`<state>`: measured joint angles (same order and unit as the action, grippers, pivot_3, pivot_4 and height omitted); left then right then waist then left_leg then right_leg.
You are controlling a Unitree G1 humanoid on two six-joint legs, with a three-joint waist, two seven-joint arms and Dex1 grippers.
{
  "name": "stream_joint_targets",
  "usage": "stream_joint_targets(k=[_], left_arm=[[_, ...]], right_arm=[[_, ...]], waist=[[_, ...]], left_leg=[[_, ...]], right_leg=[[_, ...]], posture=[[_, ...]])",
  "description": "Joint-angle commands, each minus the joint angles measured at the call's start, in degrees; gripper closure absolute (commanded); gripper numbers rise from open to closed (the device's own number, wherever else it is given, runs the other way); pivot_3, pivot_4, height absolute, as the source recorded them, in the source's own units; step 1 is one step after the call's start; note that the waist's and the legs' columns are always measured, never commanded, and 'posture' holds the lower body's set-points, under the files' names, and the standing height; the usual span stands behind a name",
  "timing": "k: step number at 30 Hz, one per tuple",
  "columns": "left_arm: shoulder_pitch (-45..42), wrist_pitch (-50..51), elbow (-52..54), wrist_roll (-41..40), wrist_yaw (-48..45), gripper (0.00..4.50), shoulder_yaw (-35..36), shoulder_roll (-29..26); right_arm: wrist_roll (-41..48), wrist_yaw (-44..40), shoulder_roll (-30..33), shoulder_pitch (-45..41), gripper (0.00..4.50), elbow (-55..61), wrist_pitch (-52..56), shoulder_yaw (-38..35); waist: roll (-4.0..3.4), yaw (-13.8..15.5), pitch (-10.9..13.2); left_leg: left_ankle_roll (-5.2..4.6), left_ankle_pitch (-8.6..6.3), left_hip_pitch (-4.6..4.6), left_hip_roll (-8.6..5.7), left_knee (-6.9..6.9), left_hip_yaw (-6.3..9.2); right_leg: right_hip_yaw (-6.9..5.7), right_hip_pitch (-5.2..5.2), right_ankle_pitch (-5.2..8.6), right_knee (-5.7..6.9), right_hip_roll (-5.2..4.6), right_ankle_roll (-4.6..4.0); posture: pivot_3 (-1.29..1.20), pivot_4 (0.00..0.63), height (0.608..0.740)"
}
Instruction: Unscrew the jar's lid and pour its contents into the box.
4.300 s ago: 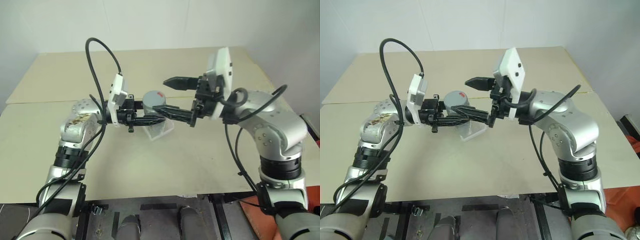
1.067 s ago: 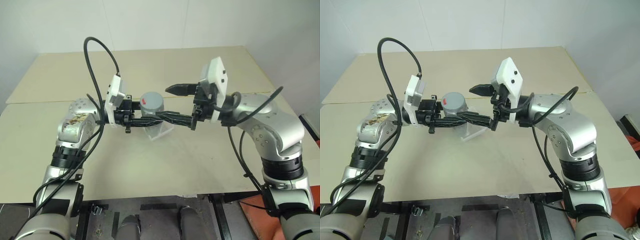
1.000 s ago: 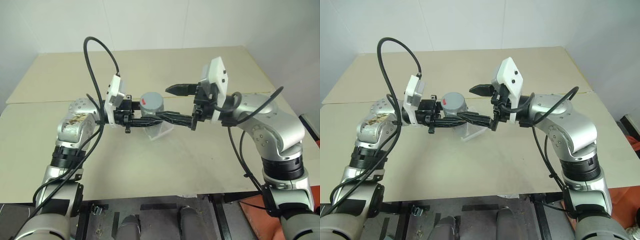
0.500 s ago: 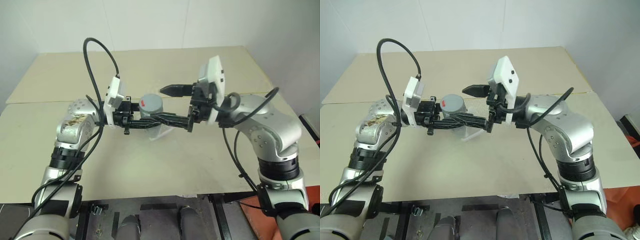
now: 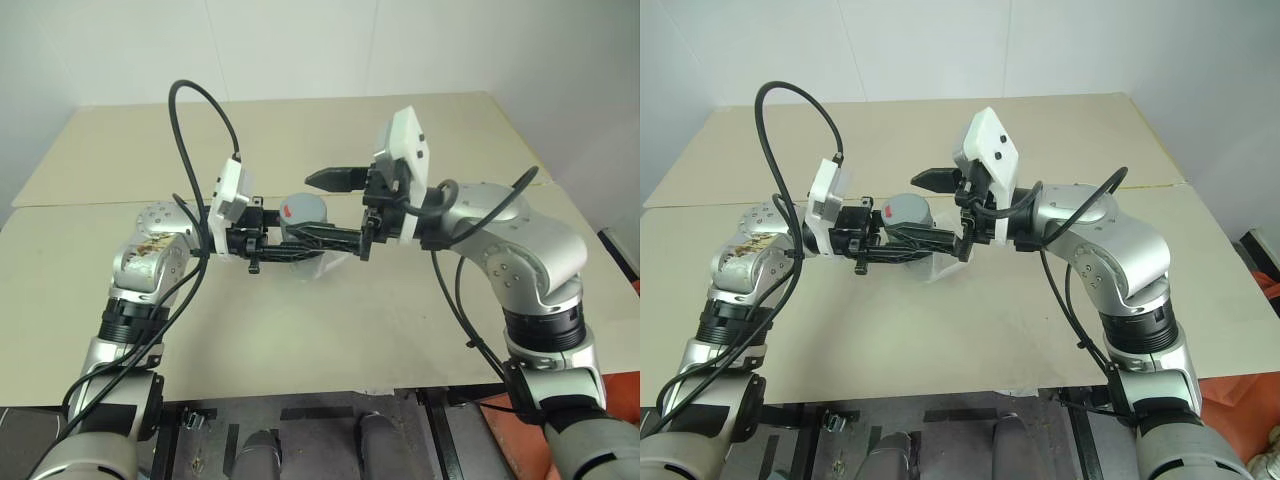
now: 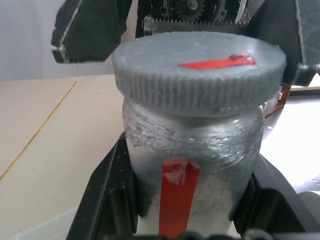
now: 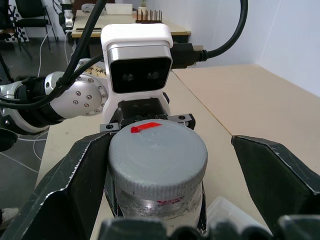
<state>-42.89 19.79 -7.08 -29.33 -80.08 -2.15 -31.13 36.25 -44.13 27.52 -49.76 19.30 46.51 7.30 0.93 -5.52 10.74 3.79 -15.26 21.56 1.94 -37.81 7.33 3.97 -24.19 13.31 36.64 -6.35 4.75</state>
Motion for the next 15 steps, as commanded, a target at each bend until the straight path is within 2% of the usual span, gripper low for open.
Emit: stream_joint_targets(k=[1, 3, 4, 10, 15], left_arm=[[-0.52, -0.51, 2.19, -0.74, 0.16, 2.57, 0.9, -0.56], [-0.59, -0.55, 2.1, -0.74, 0.19, 2.57, 0.84, -0.59], [-0.64, -0.57, 2.04, -0.73, 0.21, 2.57, 0.82, -0.59], [-0.95, -0.7, 1.59, -0.58, 0.13, 2.57, 0.74, -0.6], [-1.47, -1.4, -0.21, 0.56, 1.05, 2.57, 1.1, -0.92]], right_arm=[[0.54, -0.37, 0.08, -1.69, 0.92, 1.43, 0.21, -0.71], [0.49, -0.75, 0.19, -1.77, 1.64, 1.28, 0.19, -0.61], [0.48, -1.02, 0.29, -1.77, 1.74, 1.24, 0.15, -0.52], [0.72, -0.92, 0.13, -1.74, 1.75, 1.1, 0.16, -1.05], [1.27, 1.86, -0.22, -3.47, 1.75, -1.23, -0.49, -5.24]], waist=[[0.0, 0.0, 0.0], [0.0, 0.01, 0.0], [0.0, 0.02, 0.0], [0.0, 0.01, 0.0], [0.0, 0.04, 0.0]], left_leg=[[0.0, 0.0, 0.0, 0.0, 0.0, 0.0], [0.0, 0.0, 0.0, 0.0, 0.0, 0.0], [0.0, 0.0, 0.0, 0.0, 0.0, 0.0], [0.0, 0.0, 0.0, 0.0, 0.0, 0.0], [0.0, 0.0, 0.0, 0.0, 0.0, 0.0]], right_leg=[[0.0, 0.0, 0.0, 0.0, 0.0, 0.0], [0.0, 0.0, 0.0, 0.0, 0.0, 0.0], [0.0, 0.0, 0.0, 0.0, 0.0, 0.0], [0.0, 0.0, 0.0, 0.0, 0.0, 0.0], [0.0, 0.0, 0.0, 0.0, 0.0, 0.0]], posture=[[0.0, 0.15, 0.74], [0.0, 0.15, 0.74], [0.0, 0.15, 0.74], [0.0, 0.15, 0.74], [0.0, 0.15, 0.74]])
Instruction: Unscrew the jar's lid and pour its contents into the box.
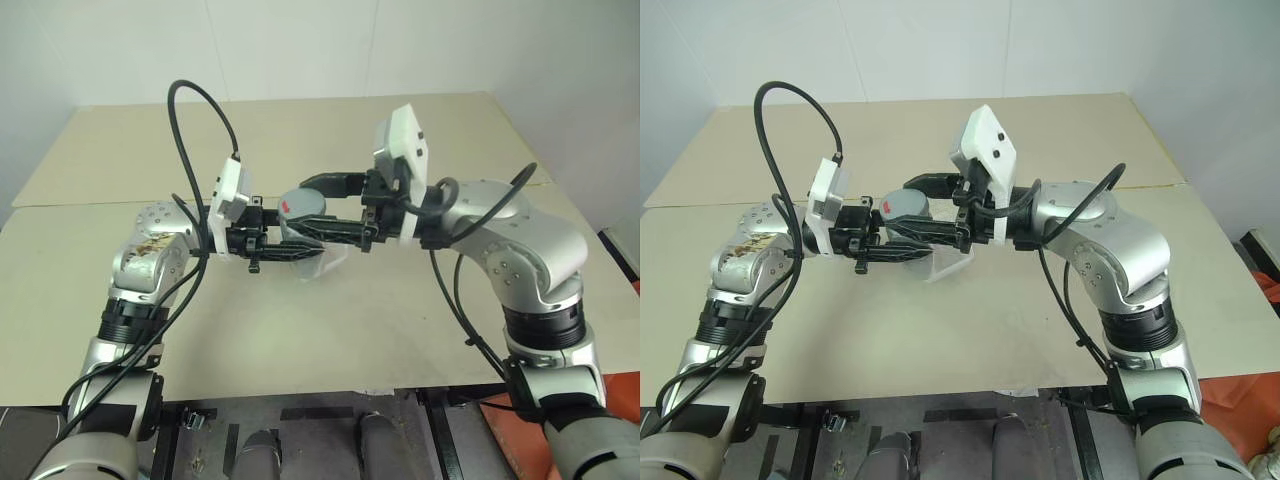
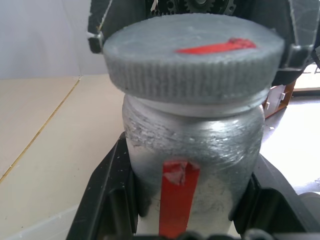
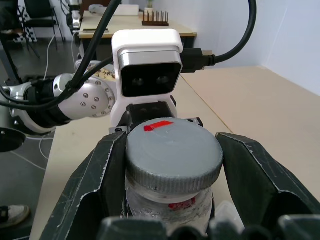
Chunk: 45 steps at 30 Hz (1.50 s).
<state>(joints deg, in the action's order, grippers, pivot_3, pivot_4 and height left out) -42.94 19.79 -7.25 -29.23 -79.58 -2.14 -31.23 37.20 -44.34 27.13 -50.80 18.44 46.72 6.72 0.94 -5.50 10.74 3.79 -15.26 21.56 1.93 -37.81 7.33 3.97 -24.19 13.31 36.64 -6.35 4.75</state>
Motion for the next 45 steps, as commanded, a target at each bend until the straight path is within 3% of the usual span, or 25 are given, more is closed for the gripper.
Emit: stream_joint_targets(k=[1, 6, 10, 18, 23, 29, 32, 36, 40, 45], left_arm=[[-1.48, -1.67, -0.6, 0.75, 1.0, 2.57, 1.5, -1.11], [-2.46, -2.65, -3.46, 1.31, 3.96, 2.57, 4.5, -3.06], [-3.68, -5.2, -6.67, 3.76, 9.07, 2.57, 6.87, -4.36], [-5.45, -9.39, -10.87, 11.44, 23.24, 2.57, 7.04, -2.56], [-5.18, -10.92, -11.21, 16.05, 31.55, 2.57, 6.0, -0.05], [-4.55, -20.24, -12.15, 26.5, 39.71, 2.57, 1.32, 1.2], [-5.79, -36.97, -16.09, 39.0, 46.08, 2.57, -4.44, -2.02], [-12.97, -56.38, -27.87, 62.52, 66.93, 2.57, -15.19, -7.13], [-25.0, -56.74, -38.39, 93.11, 98.35, 2.57, -33.69, -9.46], [-34.99, -52.25, -48.4, 109.05, 112.89, 2.57, -48.34, -3.34]], right_arm=[[-0.23, 2.64, 0.7, -2.59, 1.75, -0.89, -1.17, -5.53], [-2.8, 4.98, 4.77, 0.36, 1.75, -2.14, -2.63, -10.21], [-6.65, 7.17, 7.22, 9.82, 1.75, -2.75, -5.01, -12.36], [-20.14, 15.35, 4.3, 22.6, 1.75, -12.76, -11.53, -6.61], [-23.38, 16.82, 2.34, 25.85, 0.17, -15.45, -12.38, -5.29], [-20.21, 11.48, 6.83, 26.71, 0.08, -6.45, -6.37, -7.35], [-12.03, 6.46, 11.58, 24.2, 0.08, 1.44, 3.85, -10.47], [-2.93, 3.29, 15.32, 18.66, 0.08, 5.61, 15.12, -12.77], [1.01, 0.59, 17.94, 12.93, 0.08, 6.72, 18.77, -11.89], [2.61, -1.48, 18.21, 9.69, 0.08, 6.2, 17.24, -10.94]], waist=[[0.0, 0.03, 0.0], [0.0, 0.08, 0.0], [0.01, 0.45, 0.0], [0.01, 0.29, 0.0], [0.01, 0.27, 0.0], [0.01, 0.5, 0.0], [0.01, 0.57, 0.0], [0.01, 1.24, 0.0], [0.03, 2.57, 0.01], [0.04, 3.97, 0.01]], left_leg=[[0.0, 0.0, 0.0, 0.0, 0.0, 0.0], [0.0, 0.0, 0.02, 0.0, 0.0, 0.01], [0.0, 0.0, 0.02, 0.0, 0.0, 0.0], [0.0, 0.0, -0.01, -0.02, 0.0, -0.05], [0.02, 0.01, 0.0, -0.02, 0.0, -0.04], [0.02, 0.01, -0.01, -0.02, 0.0, -0.03], [0.02, 0.01, 0.0, -0.02, 0.01, -0.02], [0.01, 0.01, -0.06, -0.02, 0.03, -0.03], [0.0, 0.0, 0.07, -0.1, -0.01, -0.03], [0.0, 0.0, 0.4, -0.17, -0.04, -0.04]], right_leg=[[0.0, 0.0, 0.0, 0.0, 0.0, 0.0], [0.0, -0.02, 0.0, -0.02, 0.0, 0.0], [-0.02, 0.03, 0.0, -0.04, 0.0, 0.0], [0.03, -0.02, 0.0, 0.0, -0.01, 0.0], [0.02, 0.0, 0.0, -0.01, -0.01, 0.0], [0.02, 0.01, 0.0, -0.18, -0.01, 0.01], [0.02, 0.03, -0.01, -0.47, 0.0, 0.01], [0.02, 0.06, -0.05, -0.51, 0.0, -0.01], [0.01, 0.1, -0.09, -0.6, -0.05, 0.09], [-0.03, -0.04, -0.17, -0.54, -0.11, 0.22]], posture=[[0.0, 0.15, 0.74], [0.0, 0.15, 0.74], [0.0, 0.15, 0.74], [0.0, 0.15, 0.74], [0.0, 0.15, 0.74], [0.0, 0.15, 0.74], [0.0, 0.15, 0.74], [0.0, 0.15, 0.74], [0.0, 0.15, 0.74], [0.0, 0.15, 0.74]])
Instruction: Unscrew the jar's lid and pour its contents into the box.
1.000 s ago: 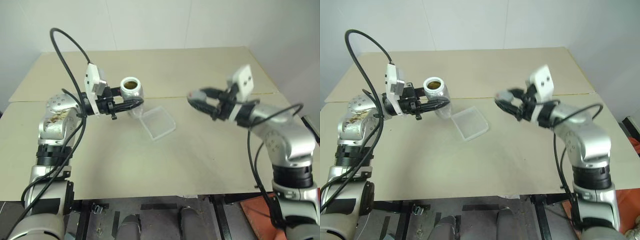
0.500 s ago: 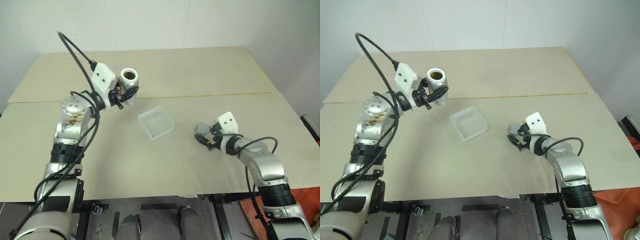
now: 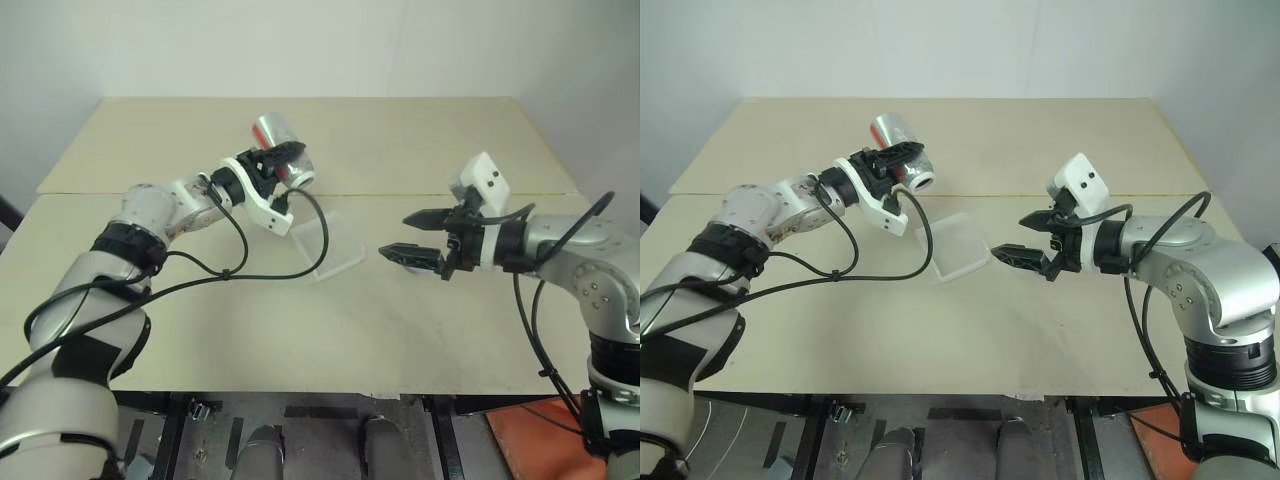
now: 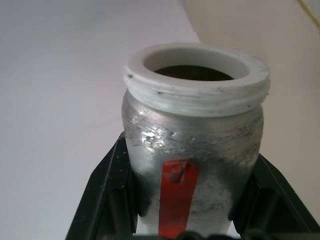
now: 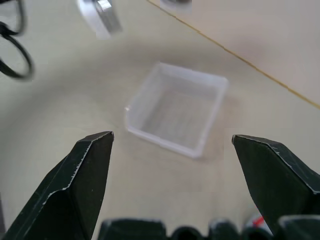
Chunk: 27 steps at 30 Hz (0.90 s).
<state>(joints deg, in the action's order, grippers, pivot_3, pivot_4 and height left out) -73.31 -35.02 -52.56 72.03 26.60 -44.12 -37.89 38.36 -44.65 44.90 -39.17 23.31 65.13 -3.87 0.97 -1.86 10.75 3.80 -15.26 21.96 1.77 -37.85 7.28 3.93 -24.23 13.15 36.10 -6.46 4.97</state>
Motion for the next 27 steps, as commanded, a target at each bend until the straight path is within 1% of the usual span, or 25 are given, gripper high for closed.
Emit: stream_joint_targets(k=[1, 4, 7, 11, 15, 19, 21, 24, 25, 27], left_arm=[[-5.93, 3.12, -4.61, 9.67, 7.74, 2.57, -8.43, 4.38], [-8.47, 5.91, -8.19, 14.22, 10.36, 2.57, -13.84, 8.33], [-9.38, 6.49, -10.53, 14.23, 11.58, 2.57, -15.52, 10.53], [-10.09, 7.13, -12.81, 13.82, 12.95, 2.57, -16.73, 11.32], [-11.05, 7.66, -13.57, 13.41, 14.53, 2.57, -17.3, 11.73], [-11.61, 6.41, -13.69, 11.09, 14.53, 2.57, -16.09, 11.46], [-11.77, 3.89, -13.87, 7.87, 13.18, 2.57, -13.99, 10.88], [-11.76, -0.42, -14.65, -0.07, 8.26, 2.57, -8.09, 9.45], [-11.19, -2.12, -15.56, -5.59, 3.2, 2.57, -3.92, 9.2], [-10.48, -3.81, -16.61, -13.4, -3.38, 2.57, 2.29, 7.91]], right_arm=[[1.49, -1.29, 0.38, -2.15, 0.08, 1.21, -1.4, -0.14], [0.97, -1.06, 0.05, -2.28, 0.08, 1.36, -2.13, 1.22], [1.03, -0.21, -0.49, -2.12, 0.08, 2.05, -2.3, 1.62], [2.37, 1.73, -1.28, -1.57, 0.08, 3.85, -1.31, 0.17], [3.14, 2.59, -1.2, -1.07, 0.08, 4.67, -1.04, -0.39], [3.89, 2.99, -0.73, -0.68, 0.08, 5.05, -1.25, -0.56], [4.05, 3.17, -0.47, -0.59, 0.08, 5.03, -1.43, -0.58], [4.25, 3.19, -0.07, -0.52, 0.08, 4.93, -1.76, -0.77], [4.27, 3.19, -0.03, -0.47, 0.08, 4.86, -1.91, -0.89], [4.24, 3.34, 0.03, -0.19, 0.08, 4.97, -2.28, -1.32]], waist=[[0.01, 0.63, 0.0], [0.01, 0.91, 0.01], [0.02, 0.79, 0.01], [0.02, 0.49, 0.01], [0.03, 0.8, 0.02], [0.04, 1.05, 0.02], [0.04, 1.03, 0.02], [0.03, 1.0, 0.02], [0.03, 0.83, 0.02], [0.03, 0.56, 0.02]], left_leg=[[0.01, 0.0, 0.08, -0.01, -0.01, 0.0], [0.05, 0.03, 0.22, -0.01, -0.01, 0.0], [0.31, 0.17, 0.27, 0.0, 0.0, -0.01], [0.3, 0.17, 0.24, 0.0, 0.0, -0.01], [0.29, 0.17, 0.24, 0.0, 0.0, -0.01], [0.31, 0.17, 0.27, -0.01, 0.0, 0.0], [0.32, 0.18, 0.26, -0.01, 0.0, 0.0], [0.33, 0.19, 0.25, 0.0, 0.0, -0.01], [0.34, 0.19, 0.25, 0.0, 0.0, -0.01], [0.36, 0.2, 0.25, 0.0, 0.0, -0.01]], right_leg=[[-0.01, -0.04, -0.01, 0.0, -0.01, 0.01], [-0.03, -0.16, -0.02, -0.05, -0.01, 0.03], [-0.03, -0.22, -0.02, -0.05, -0.01, 0.03], [-0.03, -0.23, -0.02, 0.0, -0.01, 0.03], [-0.03, -0.22, -0.02, 0.02, -0.01, 0.03], [-0.03, -0.22, -0.02, 0.0, -0.02, 0.03], [-0.03, -0.22, -0.02, 0.0, -0.02, 0.03], [-0.03, -0.22, -0.02, 0.01, -0.02, 0.03], [-0.03, -0.22, -0.02, 0.01, -0.02, 0.03], [-0.03, -0.23, -0.02, 0.01, -0.02, 0.02]], posture=[[0.0, 0.15, 0.74], [0.0, 0.15, 0.74], [0.0, 0.15, 0.74], [0.0, 0.15, 0.74], [0.0, 0.15, 0.74], [0.0, 0.15, 0.74], [0.0, 0.15, 0.74], [0.0, 0.15, 0.74], [0.0, 0.15, 0.74], [0.0, 0.15, 0.74]])
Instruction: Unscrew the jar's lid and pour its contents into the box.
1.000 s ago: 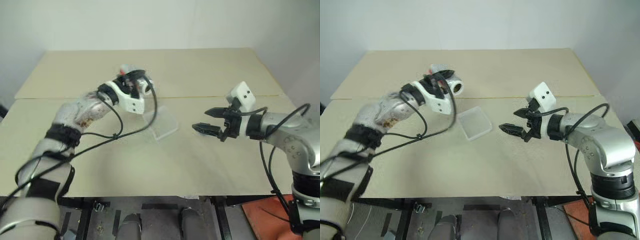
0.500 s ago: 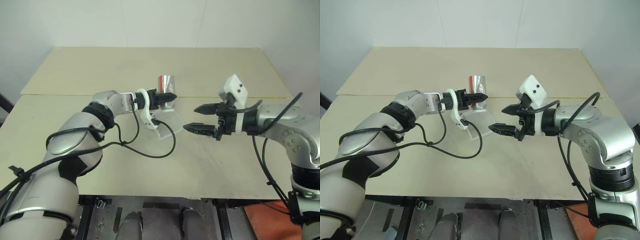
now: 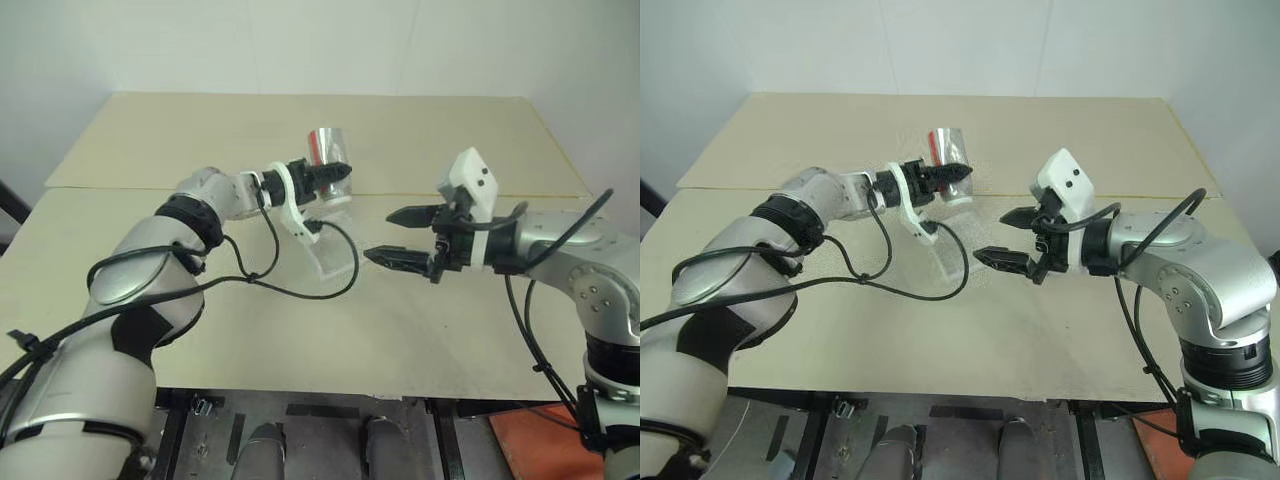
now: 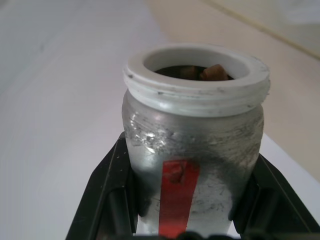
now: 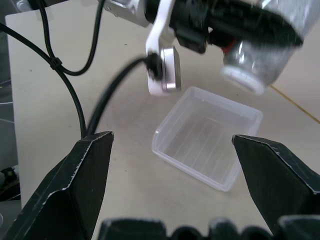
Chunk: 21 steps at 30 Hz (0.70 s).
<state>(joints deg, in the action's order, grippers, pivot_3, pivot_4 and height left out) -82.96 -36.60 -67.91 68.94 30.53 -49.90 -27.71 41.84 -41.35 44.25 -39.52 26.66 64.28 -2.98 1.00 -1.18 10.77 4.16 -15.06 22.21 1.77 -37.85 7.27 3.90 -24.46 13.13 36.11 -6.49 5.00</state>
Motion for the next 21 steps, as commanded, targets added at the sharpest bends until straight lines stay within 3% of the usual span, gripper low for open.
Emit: stream_joint_targets(k=[1, 4, 5, 8, 11, 13, 17, 21], left_arm=[[-0.03, -2.46, -1.8, -15.4, -12.02, 2.57, 12.07, -2.55], [4.73, 1.9, -1.14, -37.99, -36.33, 2.57, 28.5, -0.61], [6.54, 7.94, 1.05, -45.75, -45.73, 2.57, 33.9, 0.6], [12.49, 28.34, 12.06, -60.7, -57.07, 2.57, 44.97, 3.45], [20.45, 45.81, 27.08, -69.55, -57.68, 2.57, 52.18, 5.44], [25.61, 51.99, 36.33, -70.07, -53.39, 2.57, 54.14, 6.59], [33.89, 56.27, 48.86, -70.41, -53.59, 2.57, 53.62, 6.48], [35.71, 59.92, 53.31, -71.25, -53.33, 2.57, 54.17, 6.55]], right_arm=[[0.7, 0.15, 0.66, 0.32, 0.08, 1.64, -1.63, -2.43], [1.13, 0.7, 0.46, 1.05, 0.08, 2.02, -1.65, -3.57], [1.25, 0.93, 0.32, 1.37, 0.08, 2.19, -1.63, -3.86], [1.69, 1.64, -0.32, 2.72, 0.08, 2.99, -1.33, -4.29], [2.75, 2.58, -1.27, 3.87, 0.08, 4.21, -0.63, -4.47], [3.48, 3.06, -1.38, 4.36, 0.08, 4.79, -0.49, -4.65], [4.15, 3.32, -1.05, 4.01, 0.08, 4.49, -0.79, -4.73], [4.37, 3.33, -1.03, 4.36, 0.08, 4.22, -1.42, -4.33]], waist=[[0.0, -0.28, 0.0], [-0.03, -0.67, -0.02], [-0.03, -0.87, -0.02], [-0.04, -1.11, -0.02], [-0.03, -1.93, -0.02], [-0.03, -2.61, -0.02], [-0.03, -3.07, -0.02], [-0.03, -2.79, -0.03]], left_leg=[[0.0, 0.0, -0.01, 0.0, 0.0, 0.0], [0.0, 0.0, -0.04, 0.0, 0.0, -0.02], [0.01, 0.01, -0.08, 0.0, 0.0, -0.01], [-0.04, -0.02, -0.11, 0.01, -0.02, 0.01], [-0.06, -0.03, -0.1, 0.01, -0.07, 0.06], [-0.05, -0.02, -0.1, 0.01, -0.09, 0.06], [0.0, 0.01, -0.23, 0.01, -0.15, 0.07], [-0.07, -0.02, -0.34, 0.01, -0.15, 0.08]], right_leg=[[0.0, 0.0, 0.0, 0.01, 0.0, 0.0], [0.0, 0.04, 0.0, 0.02, -0.01, 0.0], [0.0, 0.08, 0.0, 0.02, -0.01, 0.0], [-0.01, 0.14, 0.0, 0.07, -0.02, 0.0], [-0.01, 0.14, 0.0, 0.1, -0.01, 0.0], [-0.01, 0.14, 0.0, 0.09, -0.01, 0.0], [0.0, 0.21, -0.01, 0.2, 0.0, -0.02], [0.01, 0.27, -0.04, 0.11, 0.01, -0.06]], posture=[[0.0, 0.15, 0.74], [0.0, 0.15, 0.74], [0.0, 0.15, 0.74], [0.0, 0.15, 0.74], [0.0, 0.15, 0.74], [0.0, 0.15, 0.74], [0.0, 0.15, 0.74], [0.0, 0.15, 0.74]])
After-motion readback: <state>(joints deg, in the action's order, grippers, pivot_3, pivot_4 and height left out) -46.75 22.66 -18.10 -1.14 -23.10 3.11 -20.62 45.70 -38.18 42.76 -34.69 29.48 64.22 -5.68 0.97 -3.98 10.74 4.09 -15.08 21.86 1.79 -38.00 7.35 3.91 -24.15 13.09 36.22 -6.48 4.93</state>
